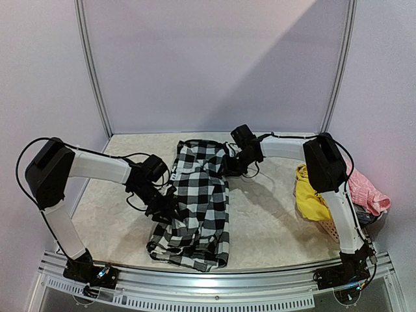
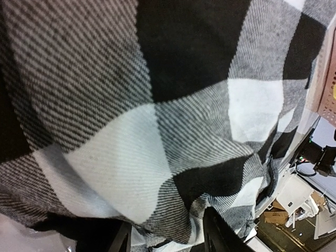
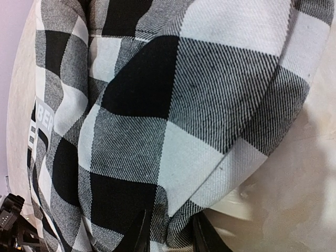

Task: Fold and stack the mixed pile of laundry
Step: Rotate the rectangle-folded shirt at the center of the board.

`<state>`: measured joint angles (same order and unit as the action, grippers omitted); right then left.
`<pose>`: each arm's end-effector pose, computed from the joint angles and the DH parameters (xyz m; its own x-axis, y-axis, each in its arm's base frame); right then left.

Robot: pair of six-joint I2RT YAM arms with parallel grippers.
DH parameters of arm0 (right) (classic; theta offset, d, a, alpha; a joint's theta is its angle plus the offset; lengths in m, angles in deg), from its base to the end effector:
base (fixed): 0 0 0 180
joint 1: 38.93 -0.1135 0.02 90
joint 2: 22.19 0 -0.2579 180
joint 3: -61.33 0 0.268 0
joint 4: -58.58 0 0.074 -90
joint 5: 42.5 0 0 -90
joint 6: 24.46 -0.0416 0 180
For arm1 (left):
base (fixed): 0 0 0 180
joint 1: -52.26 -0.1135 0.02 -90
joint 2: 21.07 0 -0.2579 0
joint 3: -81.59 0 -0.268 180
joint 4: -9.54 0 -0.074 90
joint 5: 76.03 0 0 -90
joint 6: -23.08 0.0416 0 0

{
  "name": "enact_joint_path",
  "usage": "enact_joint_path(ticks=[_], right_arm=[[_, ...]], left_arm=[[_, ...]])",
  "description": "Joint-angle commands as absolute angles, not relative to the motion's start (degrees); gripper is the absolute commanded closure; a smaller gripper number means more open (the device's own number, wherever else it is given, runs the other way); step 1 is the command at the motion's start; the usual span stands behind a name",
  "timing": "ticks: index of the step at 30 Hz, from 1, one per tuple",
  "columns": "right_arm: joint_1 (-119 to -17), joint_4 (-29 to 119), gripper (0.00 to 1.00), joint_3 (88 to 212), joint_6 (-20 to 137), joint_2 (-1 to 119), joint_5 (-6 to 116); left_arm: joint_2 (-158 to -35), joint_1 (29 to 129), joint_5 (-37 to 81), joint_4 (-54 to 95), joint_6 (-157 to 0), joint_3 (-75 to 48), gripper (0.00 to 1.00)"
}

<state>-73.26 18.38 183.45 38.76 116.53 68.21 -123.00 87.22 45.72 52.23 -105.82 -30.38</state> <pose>0.4314 0.3124 0.1126 -0.9266 -0.1225 -0.3555 -0.3024 0.8047 0.5109 0.2506 -0.2019 0.1100 -0.9892 0.0401 0.1409 -0.0436 0.8380 -0.5440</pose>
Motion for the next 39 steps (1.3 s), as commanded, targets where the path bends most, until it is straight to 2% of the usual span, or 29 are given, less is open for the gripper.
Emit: enact_joint_path(ticks=[1, 6, 15, 21, 30, 39], right_arm=[[-72.5, 13.9, 0.72, 182.4, 39.6, 116.0, 66.3], [-72.3, 11.9, 0.71, 183.3, 39.9, 113.4, 64.8], [-71.6, 5.4, 0.56, 182.7, 42.1, 105.7, 62.2], [-70.9, 1.1, 0.52, 180.4, 44.9, 99.6, 61.1], [-72.6, 7.9, 0.5, 158.1, 35.7, 82.2, 66.2], [-84.3, 10.4, 0.46, 142.9, 21.6, 68.6, 61.2]], left_arm=[[-123.5, 88.5, 44.0, 55.5, -106.6, -29.5, 0.53], [-119.5, 89.0, 43.1, 57.7, -106.7, -29.9, 0.52], [-112.0, 89.0, 37.8, 62.6, -108.1, -30.2, 0.49], [-105.7, 89.0, 33.2, 67.0, -110.6, -30.9, 0.49], [-93.0, 90.1, 29.8, 75.6, -115.0, -34.4, 0.48], [-82.9, 90.5, 31.9, 73.4, -115.4, -42.2, 0.45]])
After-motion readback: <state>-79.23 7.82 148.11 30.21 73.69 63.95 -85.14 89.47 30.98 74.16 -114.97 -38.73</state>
